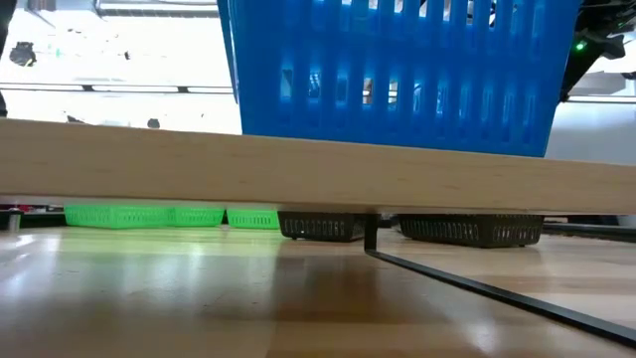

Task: Stack baskets on shelf by color
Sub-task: Stack the blue basket on top of the stacked blue basket

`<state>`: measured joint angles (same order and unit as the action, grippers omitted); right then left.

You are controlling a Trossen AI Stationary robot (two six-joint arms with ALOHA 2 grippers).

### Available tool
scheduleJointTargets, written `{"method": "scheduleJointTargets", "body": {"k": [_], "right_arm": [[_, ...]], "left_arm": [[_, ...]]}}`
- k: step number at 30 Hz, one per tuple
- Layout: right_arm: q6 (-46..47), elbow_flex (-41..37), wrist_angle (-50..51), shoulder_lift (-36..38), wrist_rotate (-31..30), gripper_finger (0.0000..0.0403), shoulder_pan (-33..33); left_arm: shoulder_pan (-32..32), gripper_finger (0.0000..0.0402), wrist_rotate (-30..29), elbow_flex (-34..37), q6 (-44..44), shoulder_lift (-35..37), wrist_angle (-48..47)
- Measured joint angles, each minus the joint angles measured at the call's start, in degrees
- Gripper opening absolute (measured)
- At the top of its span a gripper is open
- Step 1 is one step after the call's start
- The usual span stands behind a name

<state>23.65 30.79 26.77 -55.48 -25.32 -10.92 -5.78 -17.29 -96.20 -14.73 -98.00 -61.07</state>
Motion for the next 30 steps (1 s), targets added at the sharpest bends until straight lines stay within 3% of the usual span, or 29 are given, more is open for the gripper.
{"method": "scheduleJointTargets", "body": {"k": [8, 13, 23, 30], "right_arm": [[0.0, 0.0, -0.3, 0.0, 0.0, 0.0118, -0.2], [-0.1, 0.0, -0.3, 0.0, 0.0, 0.0118, -0.2], [-0.2, 0.0, -0.2, 0.0, 0.0, 0.0118, -0.2], [-0.3, 0.0, 0.0, 0.0, 0.0, 0.0118, -0.1]], "left_arm": [[-16.2, 0.0000, -3.1, 0.0, -13.8, -0.5, 2.0], [-23.3, 0.0000, -8.8, 0.0, -21.9, -0.5, 5.2], [-30.4, 0.0000, -10.7, 0.0, -27.3, -3.1, 19.0], [-34.0, 0.0000, -10.4, 0.1, -30.8, -5.3, 22.8]]}}
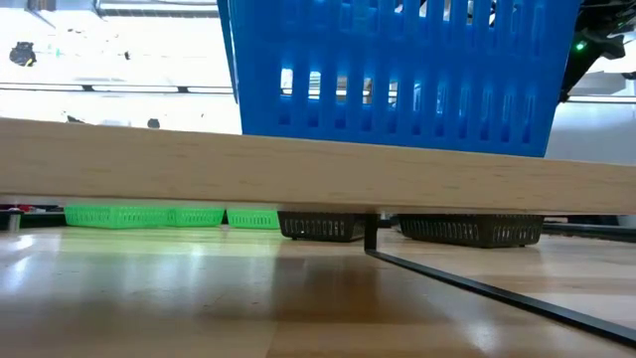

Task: Stack baskets on shelf by color
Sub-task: Stack the blue basket on top of the stacked blue basket

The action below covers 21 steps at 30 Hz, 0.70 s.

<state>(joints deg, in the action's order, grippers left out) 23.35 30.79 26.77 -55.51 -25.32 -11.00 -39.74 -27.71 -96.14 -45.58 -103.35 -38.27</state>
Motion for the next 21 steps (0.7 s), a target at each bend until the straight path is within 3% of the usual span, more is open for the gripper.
{"method": "scheduleJointTargets", "body": {"k": [8, 21], "right_arm": [[0.0, 0.0, 0.0, 0.0, 0.0, 0.0118, 0.0], [0.2, 0.0, 0.0, 0.0, 0.0, 0.0118, 0.0]], "left_arm": [[-3.1, 0.0000, -3.5, 0.0, -3.2, -1.4, -1.6], [-2.6, 0.0000, 0.6, 0.0, -2.7, -5.6, -2.6]]}}
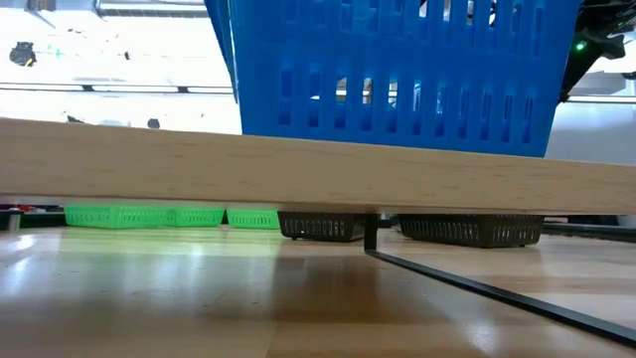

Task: Stack baskets on shelf by color
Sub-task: Stack the blue basket on top of the stacked blue basket

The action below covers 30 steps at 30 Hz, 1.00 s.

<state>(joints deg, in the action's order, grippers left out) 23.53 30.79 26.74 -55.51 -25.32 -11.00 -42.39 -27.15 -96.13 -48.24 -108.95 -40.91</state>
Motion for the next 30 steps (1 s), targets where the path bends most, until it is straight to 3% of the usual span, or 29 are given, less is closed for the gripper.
{"method": "scheduleJointTargets", "body": {"k": [11, 30], "right_arm": [[0.0, 0.0, 0.0, 0.0, 0.0, 0.0118, 0.0], [-0.2, 0.0, 0.3, 0.0, 0.0, 0.0118, 0.0]], "left_arm": [[0.5, 0.0008, -1.8, 0.0, -0.5, 0.0, -0.3], [0.8, 0.0108, -1.7, 0.0, 3.1, 0.1, -0.3]]}}
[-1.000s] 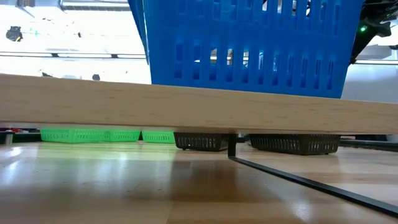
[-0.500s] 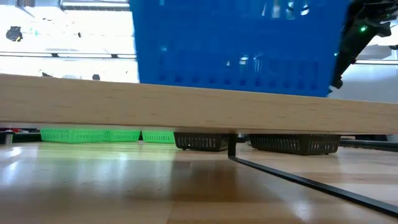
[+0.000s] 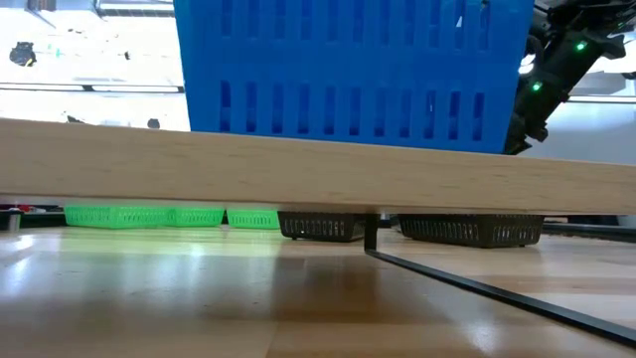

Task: Stack baskets on shelf by color
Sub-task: Stack the blue basket on top of the stacked blue basket

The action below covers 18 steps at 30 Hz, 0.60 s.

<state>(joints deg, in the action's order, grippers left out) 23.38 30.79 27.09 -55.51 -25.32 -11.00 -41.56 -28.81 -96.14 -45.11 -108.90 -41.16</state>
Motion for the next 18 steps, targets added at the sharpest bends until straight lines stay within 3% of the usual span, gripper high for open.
{"method": "scheduleJointTargets", "body": {"k": [6, 11, 13, 18], "right_arm": [[0.0, 0.0, 0.0, 0.0, 0.0, 0.0118, 0.0], [0.0, 0.0, 0.0, 0.0, 0.0, 0.0118, 0.0], [0.2, 0.0, 0.0, 0.0, 0.0, 0.0118, 0.0], [0.2, 0.0, 0.1, 0.0, 0.0, 0.0118, 0.0]], "left_arm": [[-0.1, 0.0104, -0.3, -2.6, 3.9, 0.2, 0.9], [-1.2, 0.0038, -10.8, -3.7, 5.7, 0.2, 1.0], [-1.2, 0.0011, -11.6, -3.7, 4.6, -0.5, 1.3], [-0.9, 0.0003, -12.9, -3.7, 1.7, -4.0, 2.9]]}}
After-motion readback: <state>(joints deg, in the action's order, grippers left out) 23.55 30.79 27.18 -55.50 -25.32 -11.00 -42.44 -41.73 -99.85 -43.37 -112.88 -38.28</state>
